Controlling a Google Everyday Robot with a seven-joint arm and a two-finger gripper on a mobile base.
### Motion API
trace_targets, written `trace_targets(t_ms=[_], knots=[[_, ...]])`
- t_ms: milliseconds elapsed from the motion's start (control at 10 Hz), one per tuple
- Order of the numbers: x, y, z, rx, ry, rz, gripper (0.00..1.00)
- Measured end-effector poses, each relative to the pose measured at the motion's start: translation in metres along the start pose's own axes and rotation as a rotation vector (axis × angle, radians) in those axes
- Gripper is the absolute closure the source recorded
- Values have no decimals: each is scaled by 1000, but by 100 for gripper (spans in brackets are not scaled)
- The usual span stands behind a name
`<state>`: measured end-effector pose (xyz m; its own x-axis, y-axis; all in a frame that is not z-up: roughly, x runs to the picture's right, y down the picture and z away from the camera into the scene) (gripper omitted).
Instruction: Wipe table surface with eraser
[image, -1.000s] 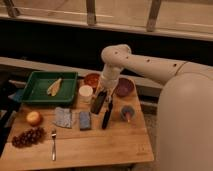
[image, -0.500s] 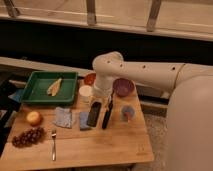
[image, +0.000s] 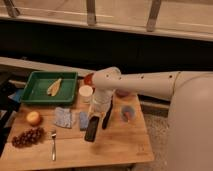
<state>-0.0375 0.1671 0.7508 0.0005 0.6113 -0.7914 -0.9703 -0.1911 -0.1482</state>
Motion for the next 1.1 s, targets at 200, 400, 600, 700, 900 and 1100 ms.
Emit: trace_targets(t_ms=[200,400,600,700,900,1100], knots=[[11,1,21,-8,39,16,100],[11,-1,20,-10,36,21,100],[10,2,21,-10,37,18,100],[10,2,21,-4,36,12,100],[14,4,34,53,51,2,100],[23,-9,49,70,81,22,100]])
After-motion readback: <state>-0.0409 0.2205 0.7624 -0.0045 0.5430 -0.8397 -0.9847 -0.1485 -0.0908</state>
